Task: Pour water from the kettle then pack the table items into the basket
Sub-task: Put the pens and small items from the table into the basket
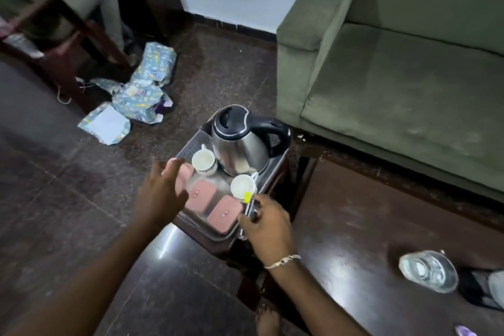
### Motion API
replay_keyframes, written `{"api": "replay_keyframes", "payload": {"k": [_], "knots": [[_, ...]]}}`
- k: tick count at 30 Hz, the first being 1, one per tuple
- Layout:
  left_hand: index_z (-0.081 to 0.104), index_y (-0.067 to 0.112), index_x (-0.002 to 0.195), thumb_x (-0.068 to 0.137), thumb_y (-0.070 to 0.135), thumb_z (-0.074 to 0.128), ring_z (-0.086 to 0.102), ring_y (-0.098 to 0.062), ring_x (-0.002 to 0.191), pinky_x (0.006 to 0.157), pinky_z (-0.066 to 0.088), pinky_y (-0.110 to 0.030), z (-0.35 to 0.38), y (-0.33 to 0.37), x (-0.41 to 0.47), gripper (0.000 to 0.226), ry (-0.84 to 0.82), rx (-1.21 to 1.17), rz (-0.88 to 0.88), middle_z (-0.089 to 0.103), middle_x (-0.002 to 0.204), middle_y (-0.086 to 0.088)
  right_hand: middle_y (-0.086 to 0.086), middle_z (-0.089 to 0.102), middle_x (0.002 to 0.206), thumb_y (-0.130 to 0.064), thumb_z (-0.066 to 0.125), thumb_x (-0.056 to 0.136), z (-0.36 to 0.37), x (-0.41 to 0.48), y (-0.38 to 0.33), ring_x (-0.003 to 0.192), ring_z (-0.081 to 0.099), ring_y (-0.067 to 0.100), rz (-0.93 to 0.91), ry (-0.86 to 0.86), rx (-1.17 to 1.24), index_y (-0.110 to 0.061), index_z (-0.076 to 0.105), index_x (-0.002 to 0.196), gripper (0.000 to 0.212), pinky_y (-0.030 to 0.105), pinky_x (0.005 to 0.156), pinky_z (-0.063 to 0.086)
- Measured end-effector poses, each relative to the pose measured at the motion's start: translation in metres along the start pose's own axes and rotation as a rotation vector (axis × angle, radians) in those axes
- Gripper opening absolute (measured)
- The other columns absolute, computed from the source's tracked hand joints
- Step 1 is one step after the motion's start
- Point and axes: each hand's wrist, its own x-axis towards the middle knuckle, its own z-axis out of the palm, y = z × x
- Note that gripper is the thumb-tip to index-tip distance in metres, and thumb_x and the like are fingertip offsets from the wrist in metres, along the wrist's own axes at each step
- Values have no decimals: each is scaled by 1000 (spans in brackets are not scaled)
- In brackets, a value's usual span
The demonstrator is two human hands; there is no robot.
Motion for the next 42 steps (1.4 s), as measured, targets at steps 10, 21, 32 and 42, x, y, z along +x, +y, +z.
{"api": "replay_keyframes", "payload": {"k": [10,21,32,42], "knots": [[54,30,135,78,39,77,50,-42,113,85,54,-54,22,-38,46,62,-154,184,62,49,121,-13,15,61,119,-21,50,96,91,43,-29,106,63,35,37,-132,-400,-11,55,118,25,40,83,50],[64,16,128,81,32,79,51,-40,107,88,51,-51,31,-46,54,52,-276,312,131,61,122,-14,10,55,130,-28,35,109,97,42,-23,110,65,29,20,-99,-521,-14,44,130,26,39,84,53],[63,9,110,75,13,80,64,-42,86,66,53,-45,12,31,4,39,-71,183,281,58,99,-15,5,51,124,-42,60,95,22,-9,35,93,64,32,-155,124,-272,-21,52,130,42,43,72,53],[57,19,120,89,45,64,68,-35,85,65,53,-38,95,181,-99,40,-190,7,522,55,111,-5,-1,61,109,-37,74,89,-129,-113,205,75,68,22,17,354,-290,-23,60,121,38,34,65,55]]}}
